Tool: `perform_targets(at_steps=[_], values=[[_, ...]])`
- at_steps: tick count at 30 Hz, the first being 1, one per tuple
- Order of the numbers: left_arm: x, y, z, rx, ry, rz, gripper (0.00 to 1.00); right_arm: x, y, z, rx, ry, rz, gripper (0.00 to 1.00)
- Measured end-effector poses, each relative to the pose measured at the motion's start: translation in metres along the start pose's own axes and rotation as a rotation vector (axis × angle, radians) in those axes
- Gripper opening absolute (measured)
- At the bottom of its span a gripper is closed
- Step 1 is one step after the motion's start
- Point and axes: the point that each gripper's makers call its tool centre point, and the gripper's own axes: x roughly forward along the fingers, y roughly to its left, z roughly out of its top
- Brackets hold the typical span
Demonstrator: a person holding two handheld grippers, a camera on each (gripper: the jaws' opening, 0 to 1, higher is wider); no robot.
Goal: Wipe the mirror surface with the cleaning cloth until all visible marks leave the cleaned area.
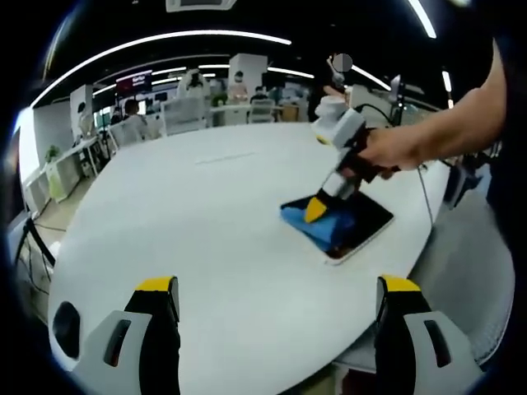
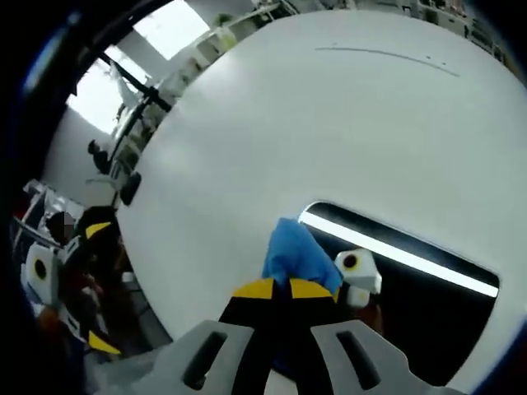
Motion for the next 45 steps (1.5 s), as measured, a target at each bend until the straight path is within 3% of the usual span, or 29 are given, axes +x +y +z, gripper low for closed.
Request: perform_targets(at_steps=[15,23,45], values=[[0.002,-0.003,-0.001,-0.006,0.005,-0.001,1.00,0.001,-0.004,0.001,0.020,-0.020,0.040,0.00],[0.003,-0.005,0.002,-0.013,-0.001,0.007,1.00,-0.005,-0.024,-0.004,0.069,-0.015,0.044,0.00],[0.022,-0.009,0.014,-0.008,-0.001,-0.026,1.00,-0.027,-0.055,-0.022,0.088,-0.038,0.035,0.00]])
